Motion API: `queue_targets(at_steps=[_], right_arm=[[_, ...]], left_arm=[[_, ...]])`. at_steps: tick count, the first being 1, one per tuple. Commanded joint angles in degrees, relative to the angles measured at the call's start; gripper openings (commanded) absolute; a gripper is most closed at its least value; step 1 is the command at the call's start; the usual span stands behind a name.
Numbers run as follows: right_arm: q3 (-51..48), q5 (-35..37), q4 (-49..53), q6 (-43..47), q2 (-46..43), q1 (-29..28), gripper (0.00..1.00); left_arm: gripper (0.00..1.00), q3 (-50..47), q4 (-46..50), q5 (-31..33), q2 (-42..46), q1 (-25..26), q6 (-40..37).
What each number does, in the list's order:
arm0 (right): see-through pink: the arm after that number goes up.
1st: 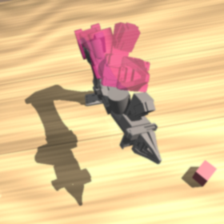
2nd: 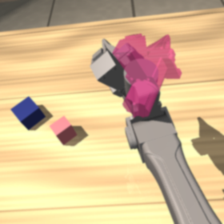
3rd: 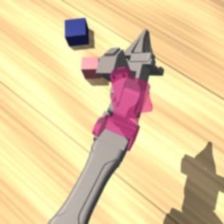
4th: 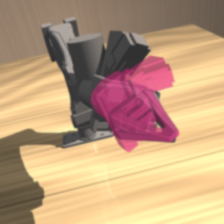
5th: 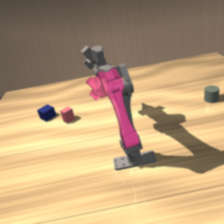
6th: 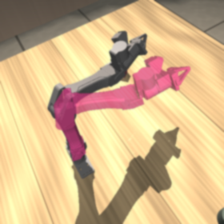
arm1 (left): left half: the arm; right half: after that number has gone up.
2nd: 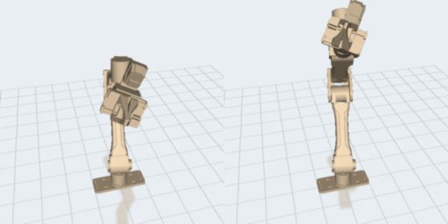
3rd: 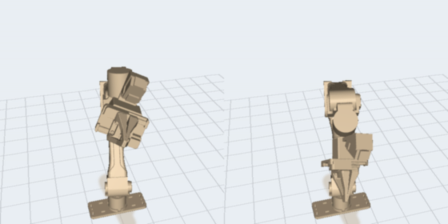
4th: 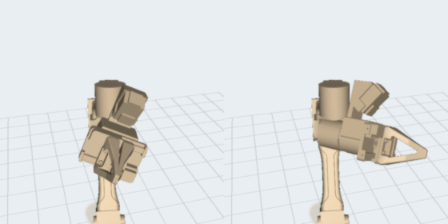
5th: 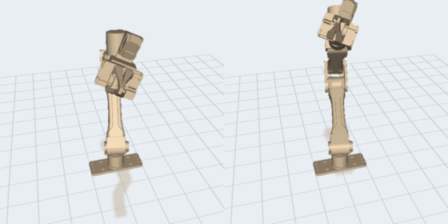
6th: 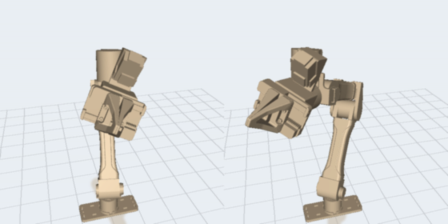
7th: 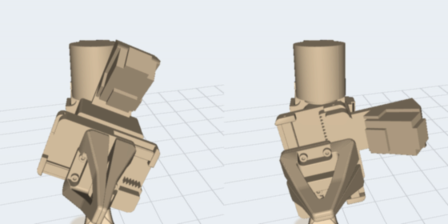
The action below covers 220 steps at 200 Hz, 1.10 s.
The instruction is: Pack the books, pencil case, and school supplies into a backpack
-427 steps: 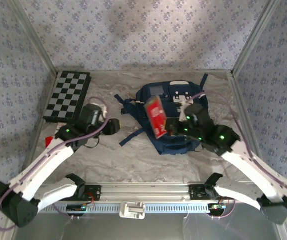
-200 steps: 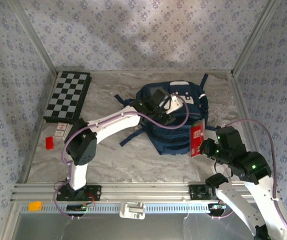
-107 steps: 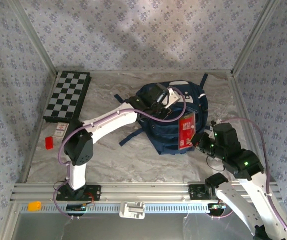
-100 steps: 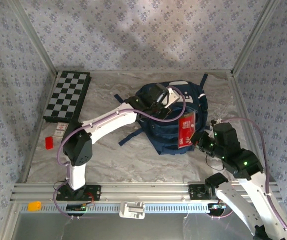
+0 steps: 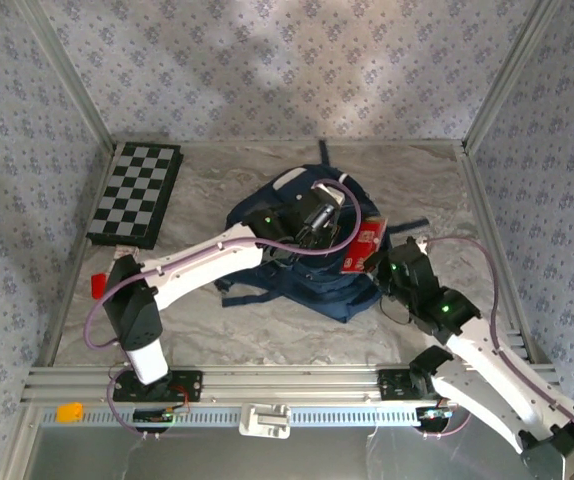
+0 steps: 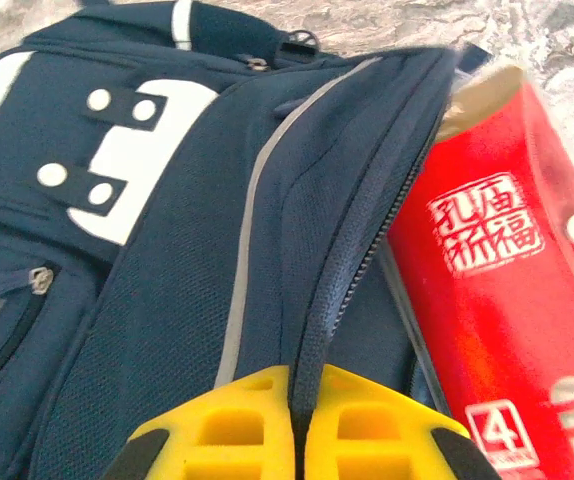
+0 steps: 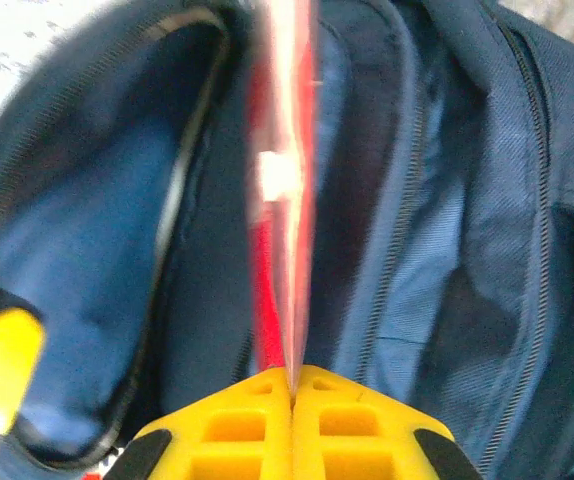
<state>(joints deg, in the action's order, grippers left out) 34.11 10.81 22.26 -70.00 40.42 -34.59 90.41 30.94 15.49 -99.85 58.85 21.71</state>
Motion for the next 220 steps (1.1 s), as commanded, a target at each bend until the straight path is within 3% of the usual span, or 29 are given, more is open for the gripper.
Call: queue_targets(at_steps=[1, 34, 48, 67, 93, 109, 147, 176, 201, 220], right_arm=[[2.1, 11.51, -2.05, -5.94, -1.27, -3.94, 0.0], [0.83, 11.63, -4.5, -7.83, -1.52, -5.66, 0.02], [1.96, 10.73, -4.14, -7.52, 1.46, -4.01, 0.02], [2.25, 8.71, -11.62, -6.28, 6.46, -2.81, 0.02], [5.8, 9.59, -14.24, -7.17, 14.63, -3.7, 0.03], [6.33, 8.89, -21.03, -6.64, 18.9, -4.76, 0.03], [11.64, 6.78, -21.19, -2.86, 26.38, -6.74, 0.28], [9.1, 7.68, -17.0, -2.57, 23.39, -7.3, 0.41], [4.8, 7.29, -13.87, -2.75, 17.33, -5.13, 0.48], [3.59, 1.48, -12.87, -1.29, 15.67, 0.18, 0.48]], left_arm=[[0.0, 4.81, 2.84, 4.78, 0.22, 0.22, 8.31], [0.0, 5.75, 0.08, 1.0, -1.25, 0.34, 9.93], [0.0, 4.95, -0.73, -0.61, -0.88, 0.39, 10.92], [0.0, 4.39, -0.11, -1.69, -0.51, 0.48, 12.45], [0.0, 2.8, -1.26, -2.08, 0.72, 0.48, 13.6], [0.0, 2.81, -1.25, -2.56, 0.66, 0.39, 13.81], [0.0, 3.15, -0.6, -2.65, 0.19, -0.34, 14.49], [0.0, 1.55, -1.09, -4.22, 0.9, -2.21, 15.59], [0.0, -0.48, -2.9, -6.06, 2.41, -3.03, 15.56], [0.0, -1.01, -3.09, -5.46, 3.07, -3.16, 15.13]])
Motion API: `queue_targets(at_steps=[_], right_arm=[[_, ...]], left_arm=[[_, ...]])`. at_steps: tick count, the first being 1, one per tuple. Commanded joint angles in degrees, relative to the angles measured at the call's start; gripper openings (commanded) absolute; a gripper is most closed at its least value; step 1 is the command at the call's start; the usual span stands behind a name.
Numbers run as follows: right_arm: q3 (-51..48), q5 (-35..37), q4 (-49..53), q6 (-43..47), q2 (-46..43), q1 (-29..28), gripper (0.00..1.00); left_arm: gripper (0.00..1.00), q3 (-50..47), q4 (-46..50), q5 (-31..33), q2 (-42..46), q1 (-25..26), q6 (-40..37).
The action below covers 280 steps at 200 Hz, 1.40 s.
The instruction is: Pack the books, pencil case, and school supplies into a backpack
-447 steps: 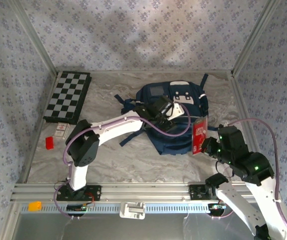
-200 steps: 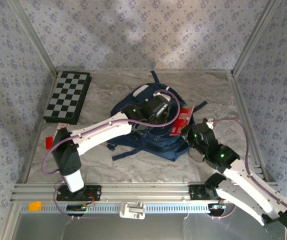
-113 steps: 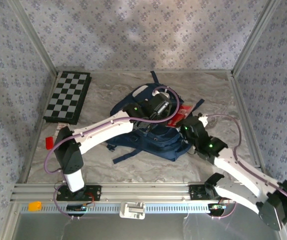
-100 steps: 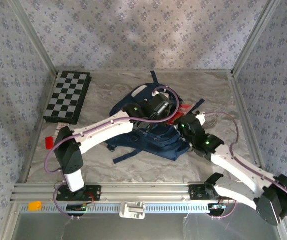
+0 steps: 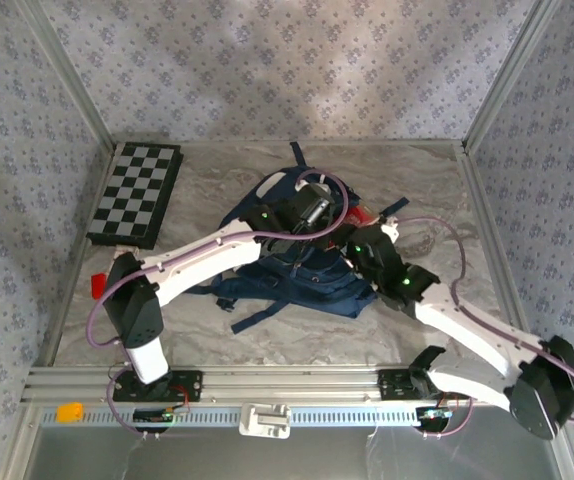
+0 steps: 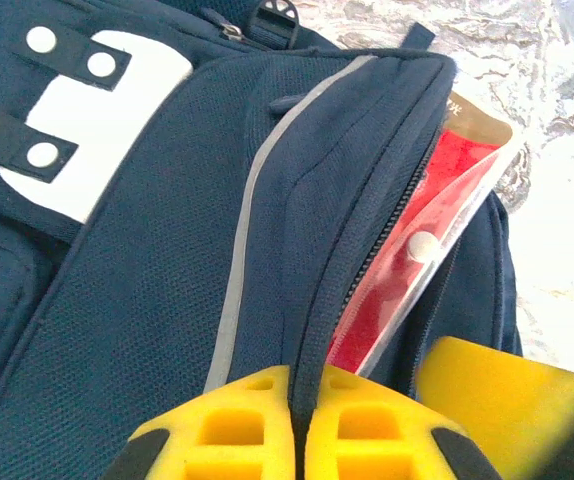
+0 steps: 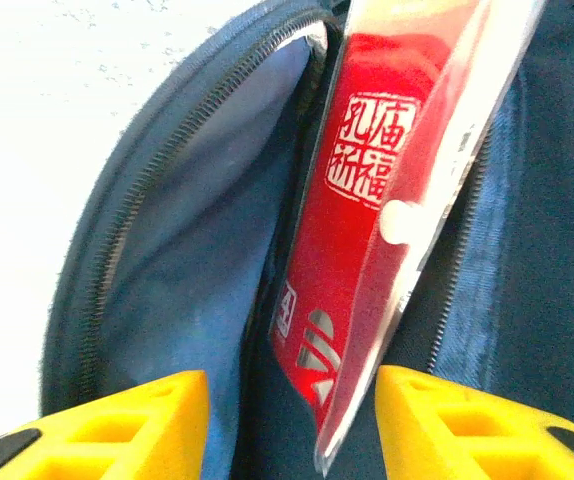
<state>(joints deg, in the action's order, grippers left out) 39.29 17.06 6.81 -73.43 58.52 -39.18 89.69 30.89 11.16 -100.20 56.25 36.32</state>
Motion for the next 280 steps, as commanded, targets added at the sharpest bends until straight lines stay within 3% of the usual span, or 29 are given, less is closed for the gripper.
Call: queue_targets(at_steps=[1, 34, 53, 76, 95, 120, 188, 227, 280], right_arm=[[-1.59, -5.2, 2.55, 2.37, -2.39, 5.14, 0.47], [2.88, -11.78, 10.2, 8.49, -0.41, 12.17, 0.48], [4.01, -16.99, 7.85, 12.49, 2.53, 15.75, 0.48], [7.19, -17.2, 10.72, 14.1, 7.6, 18.8, 0.46], [6.95, -19.49, 5.68, 15.41, 9.88, 20.62, 0.44], [10.11, -18.33, 5.77, 18.48, 11.55, 20.77, 0.41], [10.96, -24.27, 1.55, 23.66, 13.58, 22.17, 0.06], [10.28, -32.39, 2.71, 21.35, 11.47, 21.58, 0.0], [9.1, -33.92, 5.26, 19.28, 13.08, 18.61, 0.0]], left_arm=[[0.0, -0.34, -3.08, -1.18, 3.47, -0.54, 0.52], [0.0, -0.5, -3.3, -3.41, 3.61, -0.69, -0.73], [0.0, -0.78, -3.52, -3.66, 3.65, -0.69, -1.14], [0.0, -0.84, -3.32, -3.68, 4.04, -0.69, -2.14], [0.0, -0.84, -3.22, -4.12, 4.33, -0.69, -3.16], [0.0, -0.79, -2.63, -3.75, 4.66, -0.7, -4.14], [0.0, -0.72, -2.85, -3.32, 5.27, -0.97, -7.22], [0.0, -1.18, -4.7, -2.3, 6.27, -0.96, -12.21], [0.0, -2.03, -7.37, -4.99, 7.02, -0.92, -17.42]])
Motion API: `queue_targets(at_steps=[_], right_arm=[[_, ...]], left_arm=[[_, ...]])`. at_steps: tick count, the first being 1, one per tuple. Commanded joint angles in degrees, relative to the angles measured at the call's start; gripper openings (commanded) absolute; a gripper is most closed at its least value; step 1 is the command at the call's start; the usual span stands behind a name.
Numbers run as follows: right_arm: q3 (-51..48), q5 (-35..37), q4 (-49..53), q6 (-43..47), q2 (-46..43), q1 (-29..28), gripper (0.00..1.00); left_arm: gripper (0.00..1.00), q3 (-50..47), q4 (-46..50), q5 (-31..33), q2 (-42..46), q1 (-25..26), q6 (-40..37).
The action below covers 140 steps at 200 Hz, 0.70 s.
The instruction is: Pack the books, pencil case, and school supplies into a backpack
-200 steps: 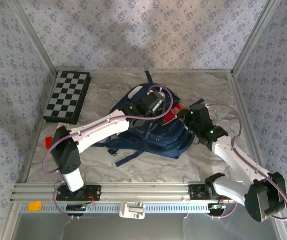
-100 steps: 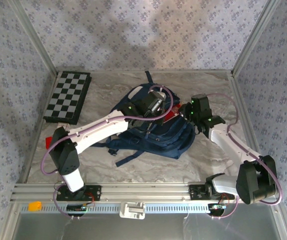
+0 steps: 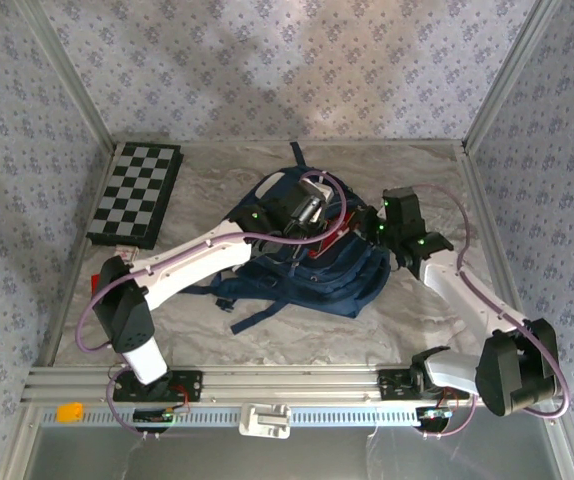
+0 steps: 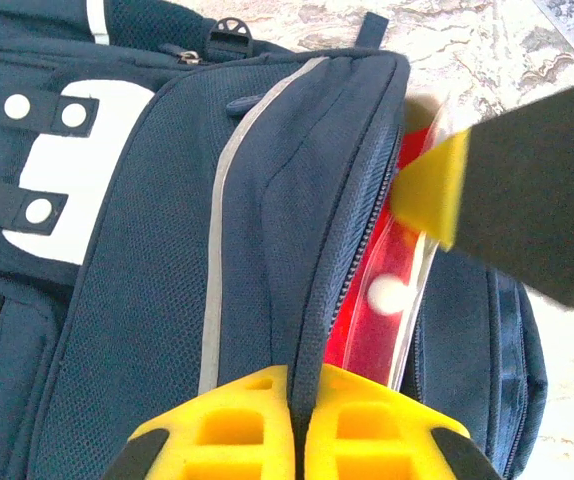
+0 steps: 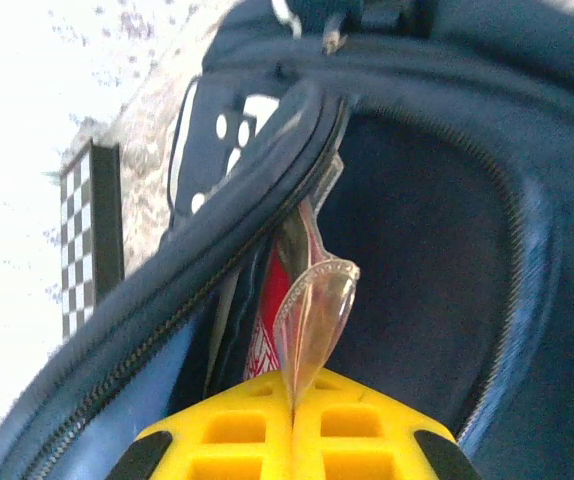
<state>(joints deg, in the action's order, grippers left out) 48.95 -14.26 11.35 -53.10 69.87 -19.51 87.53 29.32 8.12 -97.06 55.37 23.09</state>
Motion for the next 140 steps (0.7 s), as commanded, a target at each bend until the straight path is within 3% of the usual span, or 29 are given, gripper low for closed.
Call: queue_targets(at_steps=[1, 28, 61, 99, 140], right_arm=[[-0.59, -2.74, 0.48, -1.08, 1.88, -1.15, 0.0], [2.2, -3.63, -2.23, -0.75, 7.37, -2.81, 0.0], [5.39, -0.44, -0.21, 2.31, 9.3, -2.31, 0.25], [3.86, 5.21, 4.53, 4.81, 1.97, -2.13, 0.42], [2.24, 9.47, 11.83, 5.64, -7.74, -2.25, 0.47]], left_arm=[[0.0, 0.07, -5.87, -2.0, 3.88, -0.07, -4.28], [0.0, -0.28, -6.3, -2.65, 4.04, -0.06, -5.16], [0.0, -0.17, -6.18, -2.49, 4.33, -0.1, -5.06], [0.0, -0.51, -5.81, -1.66, 4.72, -0.15, -5.5], [0.0, -1.04, -4.9, -1.8, 4.4, -0.29, -3.43]])
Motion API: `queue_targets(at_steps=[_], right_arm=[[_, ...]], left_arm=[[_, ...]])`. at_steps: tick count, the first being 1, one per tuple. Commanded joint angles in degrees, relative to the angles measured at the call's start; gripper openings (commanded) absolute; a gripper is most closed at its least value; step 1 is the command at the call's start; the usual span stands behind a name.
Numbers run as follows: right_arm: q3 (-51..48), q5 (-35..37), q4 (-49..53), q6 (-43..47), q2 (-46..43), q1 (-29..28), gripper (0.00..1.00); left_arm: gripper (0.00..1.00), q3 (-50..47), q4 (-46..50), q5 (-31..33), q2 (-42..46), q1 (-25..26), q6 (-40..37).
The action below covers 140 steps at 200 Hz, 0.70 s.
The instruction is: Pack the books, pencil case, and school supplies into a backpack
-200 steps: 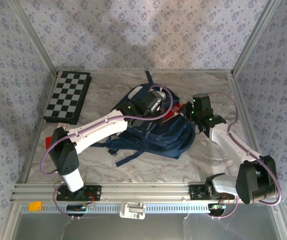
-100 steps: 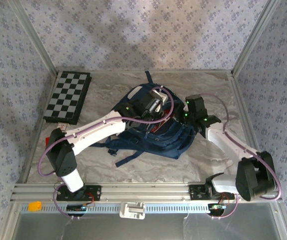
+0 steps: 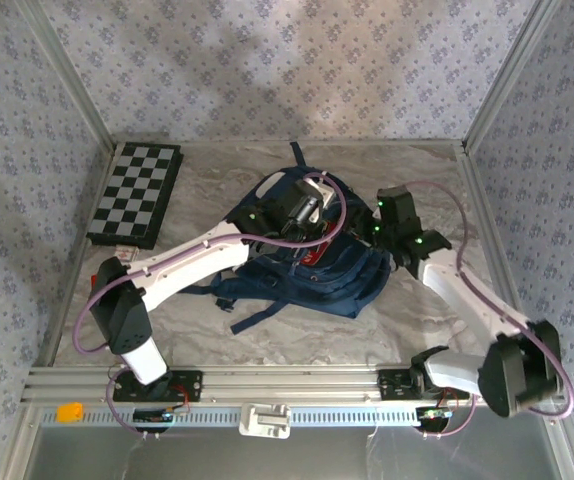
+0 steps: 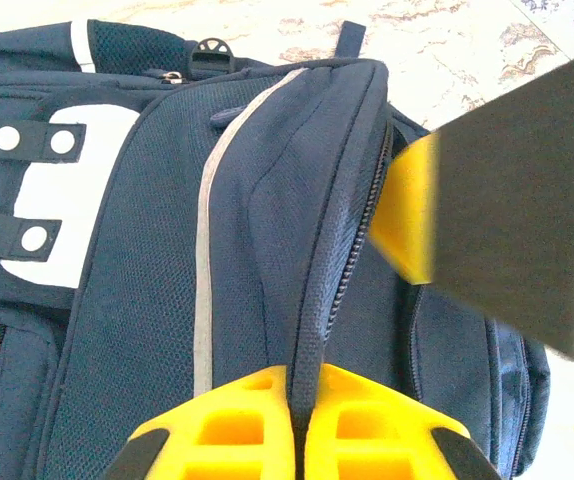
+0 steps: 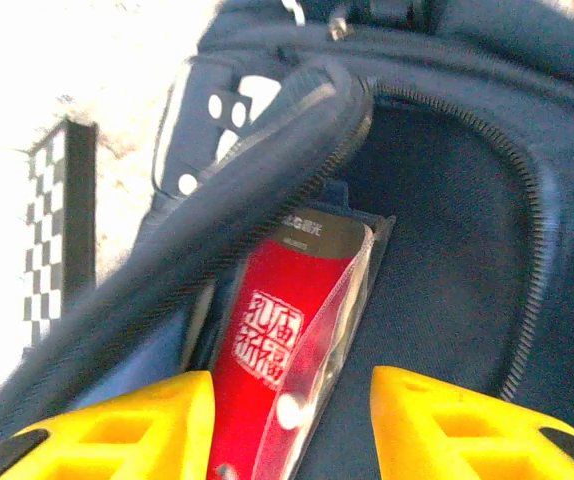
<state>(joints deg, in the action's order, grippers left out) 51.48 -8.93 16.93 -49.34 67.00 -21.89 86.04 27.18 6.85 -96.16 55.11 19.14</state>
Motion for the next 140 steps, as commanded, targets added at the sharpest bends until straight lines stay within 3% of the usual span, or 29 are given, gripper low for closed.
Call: queue_targets(at_steps=[1, 20, 46, 72, 113, 140], right_arm=[[-0.23, 4.16, 6.53, 1.92, -4.96, 0.07, 0.46], [0.4, 4.16, 11.07, 3.02, -7.74, -0.6, 0.46], [1.02, 3.63, 15.37, 3.94, -11.66, -1.64, 0.48], [1.69, 2.91, 19.56, 4.23, -12.51, -3.93, 0.51], [1.71, 6.5, 20.89, 3.25, -9.87, -14.95, 0.56], [1.43, 13.78, 21.17, 1.79, -7.12, -23.44, 0.58]], left_arm=[[0.0, 0.44, -2.66, -0.57, 3.51, -0.02, 0.58], [0.01, -0.67, -2.17, -3.38, 3.7, -0.04, 2.77], [0.29, -2.72, -1.6, -9.54, 5.7, 0.03, 6.82], [0.46, -12.17, -6.81, -9.34, 13.74, -0.49, 16.02], [0.56, -28.49, -11.96, -7.3, 23.7, -5.74, 34.49], [0.6, -39.06, -23.33, -10.7, 26.2, -10.77, 44.42]])
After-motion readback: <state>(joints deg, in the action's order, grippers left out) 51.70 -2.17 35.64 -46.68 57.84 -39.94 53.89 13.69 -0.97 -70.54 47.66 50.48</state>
